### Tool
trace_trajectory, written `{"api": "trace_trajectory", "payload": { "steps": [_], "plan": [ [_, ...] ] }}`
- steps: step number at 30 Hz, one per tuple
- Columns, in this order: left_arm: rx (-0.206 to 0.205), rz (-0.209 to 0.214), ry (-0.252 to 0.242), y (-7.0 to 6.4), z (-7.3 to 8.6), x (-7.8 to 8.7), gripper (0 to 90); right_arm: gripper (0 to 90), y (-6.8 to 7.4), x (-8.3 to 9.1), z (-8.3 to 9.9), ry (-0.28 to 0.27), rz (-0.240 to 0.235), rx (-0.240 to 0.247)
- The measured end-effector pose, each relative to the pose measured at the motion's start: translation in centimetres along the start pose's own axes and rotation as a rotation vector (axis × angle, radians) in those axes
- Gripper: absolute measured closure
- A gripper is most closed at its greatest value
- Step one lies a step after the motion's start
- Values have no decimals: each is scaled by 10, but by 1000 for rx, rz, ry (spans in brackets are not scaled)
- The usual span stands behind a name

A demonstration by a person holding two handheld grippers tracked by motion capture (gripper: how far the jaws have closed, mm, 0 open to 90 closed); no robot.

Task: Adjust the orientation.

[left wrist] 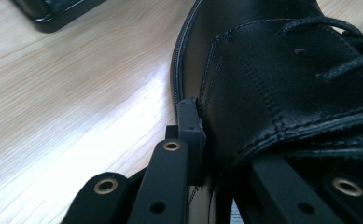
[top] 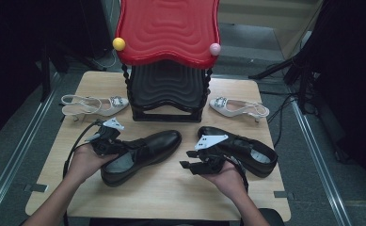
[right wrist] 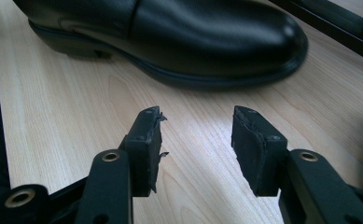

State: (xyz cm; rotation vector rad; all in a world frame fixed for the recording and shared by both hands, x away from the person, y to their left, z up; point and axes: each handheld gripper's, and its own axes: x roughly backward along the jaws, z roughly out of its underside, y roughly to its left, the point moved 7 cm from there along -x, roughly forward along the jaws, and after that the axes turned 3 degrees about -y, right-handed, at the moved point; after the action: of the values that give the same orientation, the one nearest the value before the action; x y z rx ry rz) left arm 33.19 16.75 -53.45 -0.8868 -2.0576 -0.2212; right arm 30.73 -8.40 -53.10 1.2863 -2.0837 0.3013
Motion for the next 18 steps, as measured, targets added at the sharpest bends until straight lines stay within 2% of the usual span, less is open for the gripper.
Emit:
{"api": "trace_trajectory", "payload": {
  "steps": [7, 8, 15, 18],
  "plan": [
    [38, -19, -1, -7, 0, -16, 849, 538, 2, -1, 0, 2, 8, 0],
    [55, -8, -6, -8, 0, -17, 846, 539, 2, -1, 0, 3, 9, 0],
    [98, 29, -29, -12, -2, -23, 798, 546, 2, -6, 0, 7, 15, -5],
    [121, 71, -41, -11, -2, -22, 708, 549, 1, -8, -1, 5, 17, -12]
  ]
}}
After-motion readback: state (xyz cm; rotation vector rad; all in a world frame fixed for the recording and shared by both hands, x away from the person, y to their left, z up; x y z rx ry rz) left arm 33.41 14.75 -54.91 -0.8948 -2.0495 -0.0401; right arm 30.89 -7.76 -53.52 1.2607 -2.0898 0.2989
